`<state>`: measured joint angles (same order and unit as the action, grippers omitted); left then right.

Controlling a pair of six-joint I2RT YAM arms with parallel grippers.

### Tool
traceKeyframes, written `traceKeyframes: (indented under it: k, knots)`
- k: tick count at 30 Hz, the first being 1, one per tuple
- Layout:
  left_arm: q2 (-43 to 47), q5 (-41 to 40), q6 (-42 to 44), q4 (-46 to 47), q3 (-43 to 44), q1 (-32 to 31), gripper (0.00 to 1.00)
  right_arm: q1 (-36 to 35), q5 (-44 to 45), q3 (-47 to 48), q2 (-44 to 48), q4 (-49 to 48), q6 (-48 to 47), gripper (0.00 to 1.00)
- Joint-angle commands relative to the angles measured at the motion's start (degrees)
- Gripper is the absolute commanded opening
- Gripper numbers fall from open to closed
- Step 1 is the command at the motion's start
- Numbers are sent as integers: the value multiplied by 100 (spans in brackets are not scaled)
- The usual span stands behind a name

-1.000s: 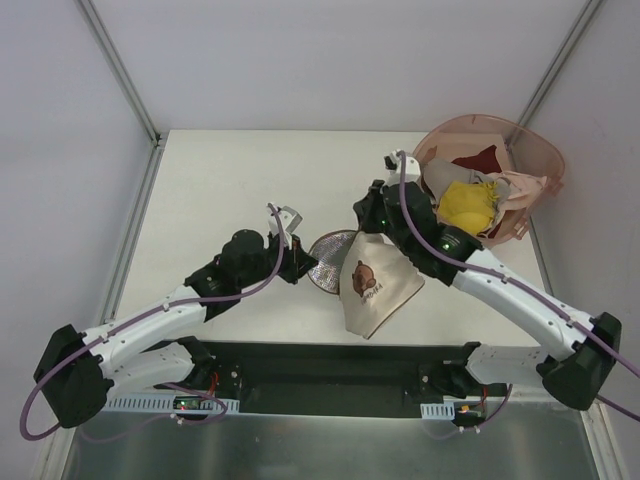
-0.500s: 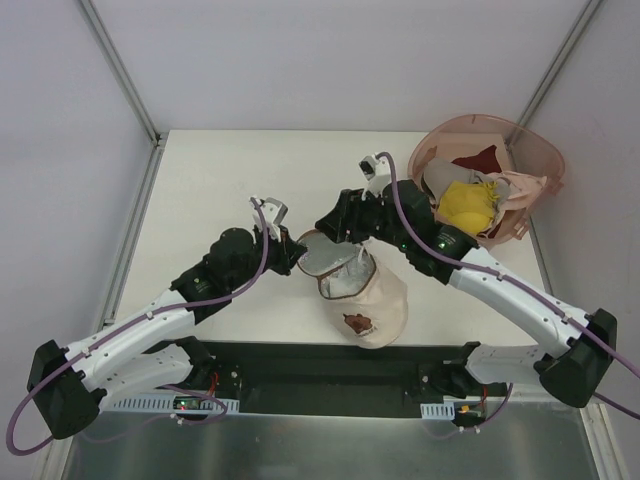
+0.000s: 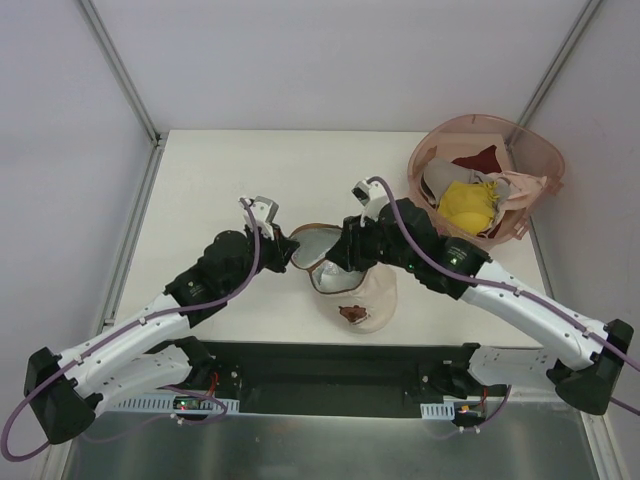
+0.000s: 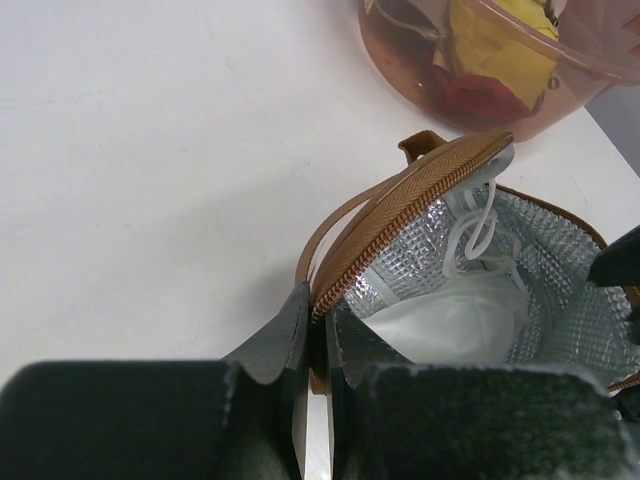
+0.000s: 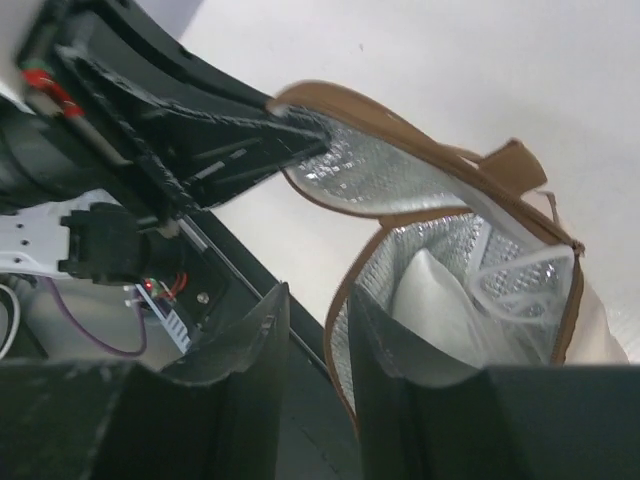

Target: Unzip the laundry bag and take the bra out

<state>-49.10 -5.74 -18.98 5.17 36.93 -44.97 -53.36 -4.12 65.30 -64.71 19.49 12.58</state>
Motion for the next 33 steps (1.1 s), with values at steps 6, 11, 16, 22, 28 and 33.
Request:
traceKeyframes:
  k: [6,11,16,22,28,33]
  knots:
    - [699,-762,281,230,438,-354,0,-148,974,9,-296,1224,403,40]
    - [779,-736,343,230,517,-451,0,-297,1483,228,-577,1627,386,56]
    - [771,-789,334,248,517,-653,0,-534,2528,432,-1271,2305,526,65]
    - [604,-709,132,318,430,-759,0,-596,2741,36,-2027,1577,649,65]
    - [674,-867,211,336,315,-803,0,-649,2215,-210,-2371,935,711,28]
    - [692,-1070,413,327,271,-812,0,-649,2240,0,-1906,1101,527,1]
